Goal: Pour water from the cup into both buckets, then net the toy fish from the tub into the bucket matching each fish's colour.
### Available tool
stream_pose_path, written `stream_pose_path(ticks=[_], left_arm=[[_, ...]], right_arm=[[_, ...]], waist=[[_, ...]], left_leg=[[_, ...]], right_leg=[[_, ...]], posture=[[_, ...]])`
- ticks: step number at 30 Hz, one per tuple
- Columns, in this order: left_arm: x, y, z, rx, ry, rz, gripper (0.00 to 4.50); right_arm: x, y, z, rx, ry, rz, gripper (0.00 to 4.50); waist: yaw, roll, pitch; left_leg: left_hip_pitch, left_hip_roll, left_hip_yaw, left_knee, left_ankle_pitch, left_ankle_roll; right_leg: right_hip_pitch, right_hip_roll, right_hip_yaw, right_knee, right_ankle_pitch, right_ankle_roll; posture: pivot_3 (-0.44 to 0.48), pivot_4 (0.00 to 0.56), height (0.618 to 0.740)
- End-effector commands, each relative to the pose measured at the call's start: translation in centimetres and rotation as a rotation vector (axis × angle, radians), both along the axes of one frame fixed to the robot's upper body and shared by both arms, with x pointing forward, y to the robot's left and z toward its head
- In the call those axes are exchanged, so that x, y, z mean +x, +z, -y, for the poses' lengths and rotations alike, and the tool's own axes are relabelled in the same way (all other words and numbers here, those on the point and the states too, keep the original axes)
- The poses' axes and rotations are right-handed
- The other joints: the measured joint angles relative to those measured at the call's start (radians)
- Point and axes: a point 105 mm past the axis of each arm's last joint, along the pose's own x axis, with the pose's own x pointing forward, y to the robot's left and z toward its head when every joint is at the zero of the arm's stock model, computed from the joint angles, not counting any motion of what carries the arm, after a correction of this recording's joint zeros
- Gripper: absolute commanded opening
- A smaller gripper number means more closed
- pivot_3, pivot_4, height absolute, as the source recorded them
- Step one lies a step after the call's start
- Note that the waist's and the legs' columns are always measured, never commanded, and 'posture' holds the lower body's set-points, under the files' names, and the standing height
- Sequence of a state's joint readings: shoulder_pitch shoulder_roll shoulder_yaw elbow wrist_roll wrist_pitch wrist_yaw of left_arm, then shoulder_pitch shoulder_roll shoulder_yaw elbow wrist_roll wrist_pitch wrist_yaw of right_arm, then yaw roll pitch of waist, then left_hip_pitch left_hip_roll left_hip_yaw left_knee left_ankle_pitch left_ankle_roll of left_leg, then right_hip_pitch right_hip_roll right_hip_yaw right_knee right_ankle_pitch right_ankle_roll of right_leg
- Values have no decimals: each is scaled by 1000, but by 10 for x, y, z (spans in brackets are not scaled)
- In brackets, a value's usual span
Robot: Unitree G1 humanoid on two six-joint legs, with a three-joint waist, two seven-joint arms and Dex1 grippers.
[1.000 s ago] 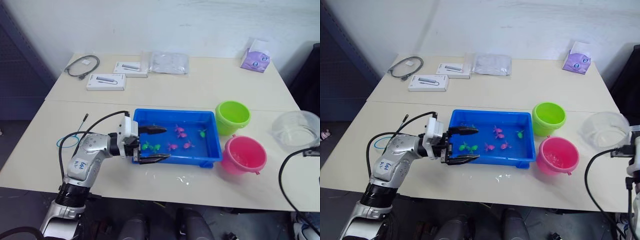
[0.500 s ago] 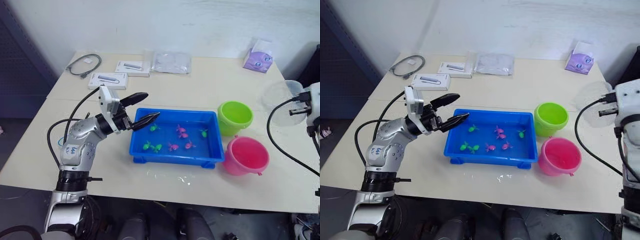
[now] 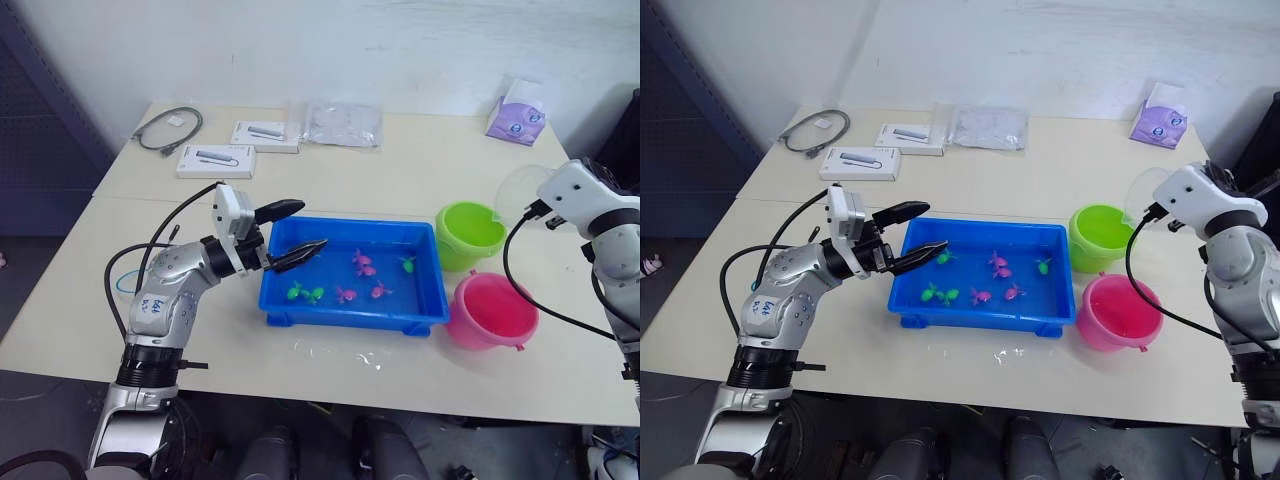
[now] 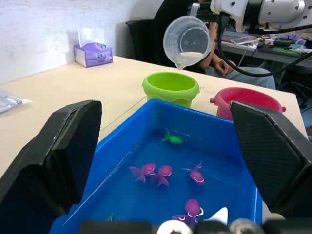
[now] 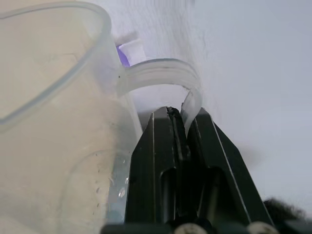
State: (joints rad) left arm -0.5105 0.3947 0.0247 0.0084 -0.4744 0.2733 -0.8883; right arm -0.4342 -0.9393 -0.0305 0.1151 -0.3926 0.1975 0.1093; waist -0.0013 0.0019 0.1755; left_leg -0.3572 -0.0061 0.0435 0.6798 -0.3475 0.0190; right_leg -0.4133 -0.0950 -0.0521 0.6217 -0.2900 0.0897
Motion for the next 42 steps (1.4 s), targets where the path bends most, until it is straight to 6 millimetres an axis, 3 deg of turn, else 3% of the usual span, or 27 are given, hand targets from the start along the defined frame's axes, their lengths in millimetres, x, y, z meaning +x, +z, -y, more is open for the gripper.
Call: stream_pose_path(ticks=[1, 12, 21, 25, 30, 35, 40, 42], left_arm=[[-6, 5, 4, 11, -25, 48, 4500], [-8, -17, 0, 55, -25, 51, 4500], [-11, -17, 5, 64, -32, 66, 4500], [-12, -16, 7, 63, -36, 69, 4500], [-13, -14, 7, 63, -37, 71, 4500], [-13, -14, 4, 64, -32, 68, 4500], [-19, -4, 4, 30, -75, 73, 4500], [-24, 0, 6, 28, -117, 80, 4500]], right_arm=[[-2, 27, -6, -127, 16, 86, 67], [-4, 34, -13, -322, 29, 216, 67], [-4, 33, -15, -373, 56, 246, 67], [-5, 30, -17, -308, 88, 253, 67], [-11, 20, 2, 156, 86, 278, 67], [-30, 20, 29, 505, 49, 349, 67], [-56, -9, 67, 1048, -14, 412, 67], [-64, -33, 75, 1274, -34, 409, 67]], waist=[[0, 0, 0], [-2, 0, 0], [-2, 0, 0], [-2, 0, 0], [-1, -1, 1], [1, -1, 1], [2, -1, 1], [1, -1, 1]], left_leg=[[0, 0, 0, 0, 0, 0], [0, 0, 0, 0, 0, -1], [0, 0, 0, 1, 0, -1], [0, 0, 0, 1, 0, -1], [0, 1, 0, 1, 0, -1], [0, 1, 0, 1, 0, 0], [0, 1, -1, 0, -1, 1], [0, 1, -2, 0, -1, 1]], right_leg=[[0, 0, 0, 0, 0, 0], [0, 0, 0, 0, 0, 0], [0, 0, 0, 0, 0, 0], [0, 0, 0, 0, 0, 0], [1, 0, 0, 0, 0, 0], [1, 0, 0, 1, 0, 1], [2, 0, -1, 0, 1, 1], [2, 0, -1, 1, 1, 1]], posture=[[0, 150, 739], [0, 150, 739], [0, 150, 739], [0, 150, 739], [0, 150, 739], [0, 150, 739], [0, 150, 739], [0, 150, 739]])
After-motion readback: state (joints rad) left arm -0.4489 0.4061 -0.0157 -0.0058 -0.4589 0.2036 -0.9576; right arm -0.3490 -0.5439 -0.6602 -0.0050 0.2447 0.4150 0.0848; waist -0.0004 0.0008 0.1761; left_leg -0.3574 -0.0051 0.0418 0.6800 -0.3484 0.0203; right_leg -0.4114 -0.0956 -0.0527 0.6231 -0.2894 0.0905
